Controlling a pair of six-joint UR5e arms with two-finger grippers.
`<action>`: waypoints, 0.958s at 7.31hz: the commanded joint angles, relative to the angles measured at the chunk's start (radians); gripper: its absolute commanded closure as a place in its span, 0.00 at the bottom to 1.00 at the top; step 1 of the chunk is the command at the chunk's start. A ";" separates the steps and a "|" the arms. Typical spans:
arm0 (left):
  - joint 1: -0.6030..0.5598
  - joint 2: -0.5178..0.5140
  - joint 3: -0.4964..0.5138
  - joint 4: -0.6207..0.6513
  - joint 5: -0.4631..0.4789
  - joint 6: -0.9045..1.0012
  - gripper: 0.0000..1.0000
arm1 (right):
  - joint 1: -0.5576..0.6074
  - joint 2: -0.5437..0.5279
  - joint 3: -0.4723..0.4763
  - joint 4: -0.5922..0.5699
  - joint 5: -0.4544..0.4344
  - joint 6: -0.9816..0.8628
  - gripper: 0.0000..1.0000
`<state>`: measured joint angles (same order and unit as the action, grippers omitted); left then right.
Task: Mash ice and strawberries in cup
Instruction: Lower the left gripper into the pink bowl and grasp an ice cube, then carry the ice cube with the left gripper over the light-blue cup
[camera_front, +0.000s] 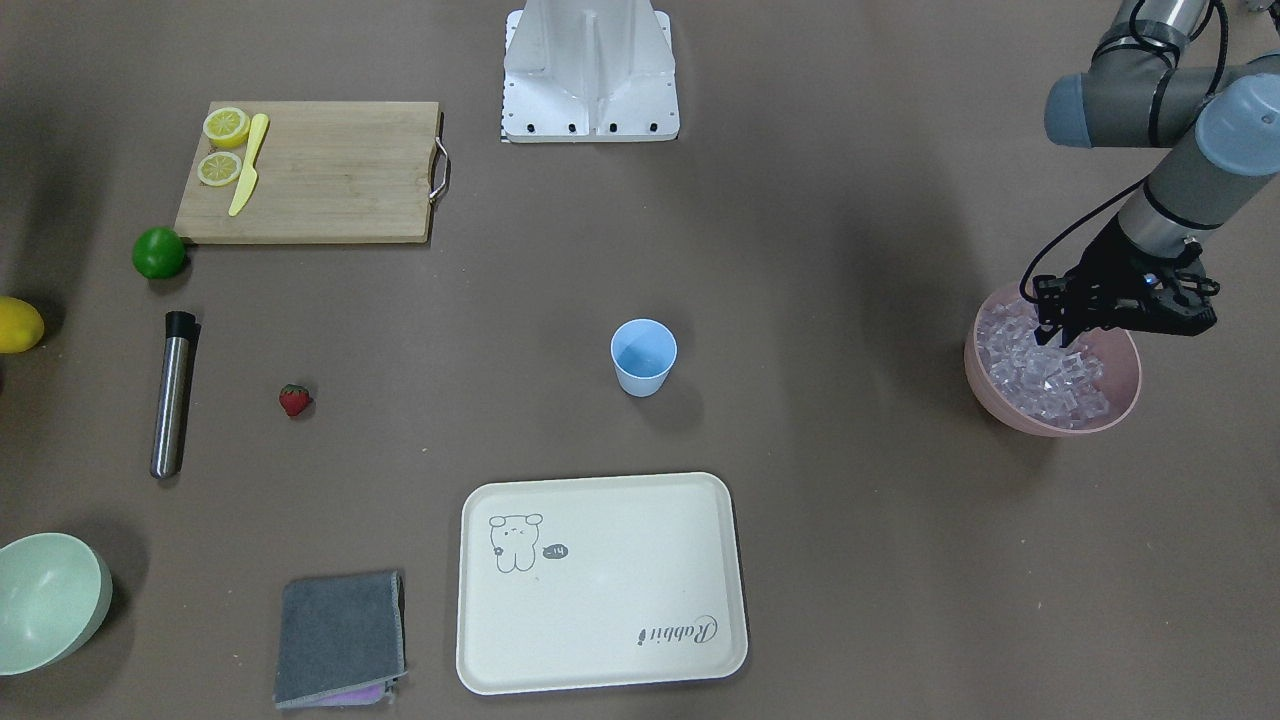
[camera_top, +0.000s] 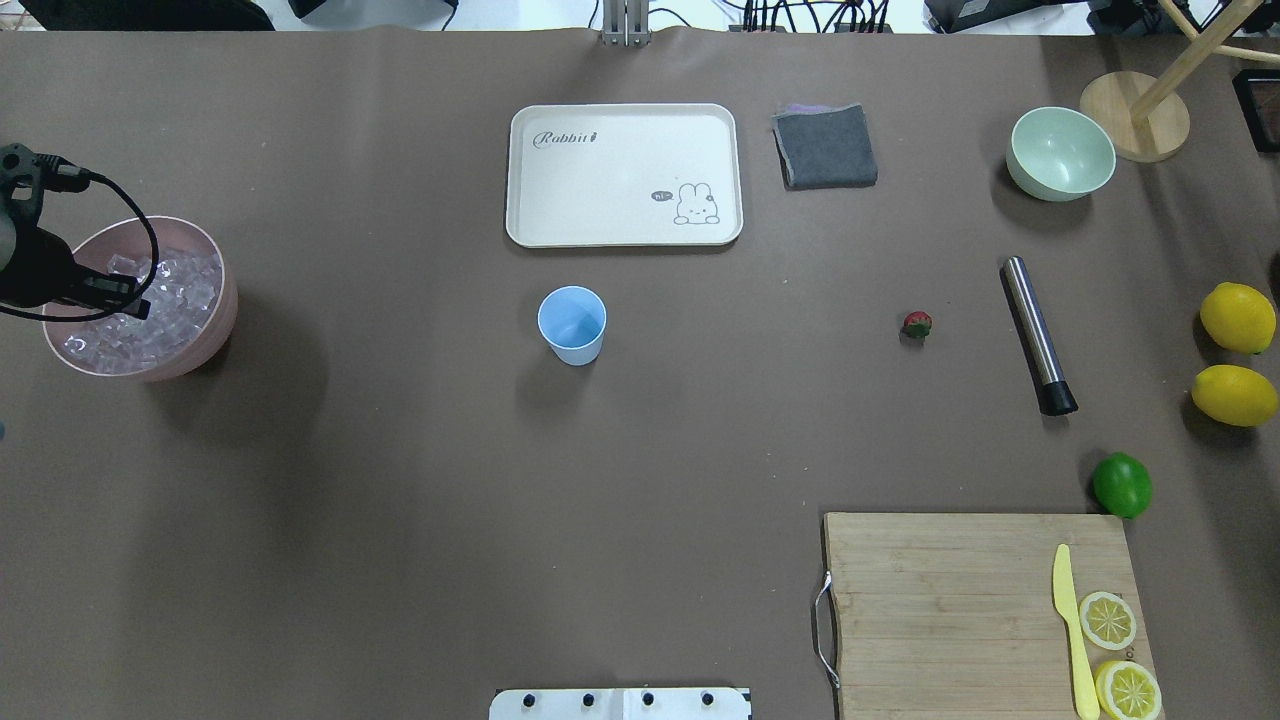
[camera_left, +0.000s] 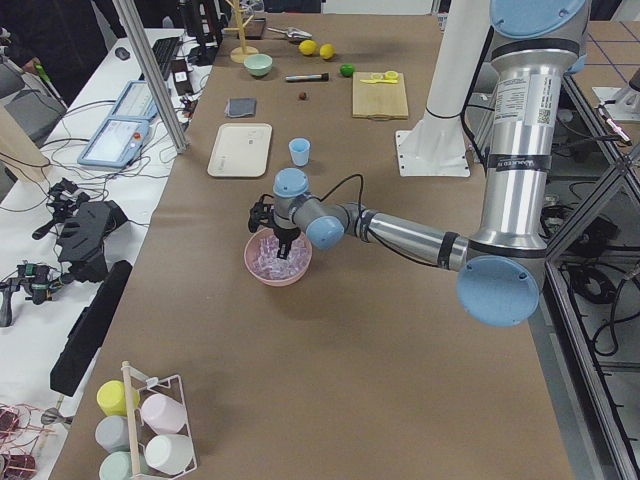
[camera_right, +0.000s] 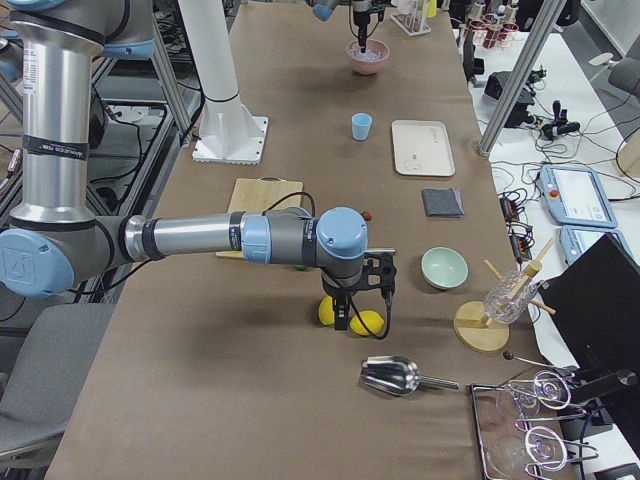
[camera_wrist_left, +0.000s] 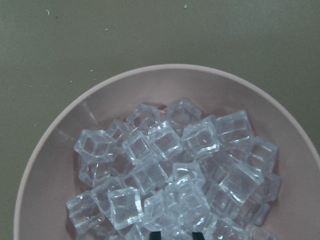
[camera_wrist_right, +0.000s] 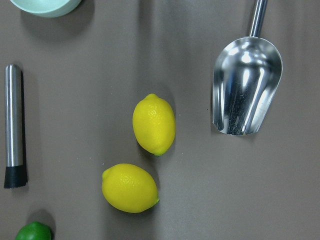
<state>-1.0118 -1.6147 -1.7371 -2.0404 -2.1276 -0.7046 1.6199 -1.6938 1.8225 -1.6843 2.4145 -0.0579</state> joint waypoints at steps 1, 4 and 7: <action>-0.074 -0.004 -0.019 0.003 0.002 0.004 1.00 | 0.000 0.008 0.000 0.000 0.000 0.000 0.00; -0.152 -0.040 -0.051 0.005 0.000 -0.018 1.00 | 0.000 0.037 -0.008 -0.006 0.002 0.000 0.00; -0.070 -0.216 -0.088 0.003 0.000 -0.330 1.00 | 0.000 0.060 -0.006 -0.012 0.002 0.000 0.00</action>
<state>-1.1366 -1.7590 -1.8039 -2.0371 -2.1309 -0.9064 1.6199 -1.6416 1.8152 -1.6944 2.4156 -0.0583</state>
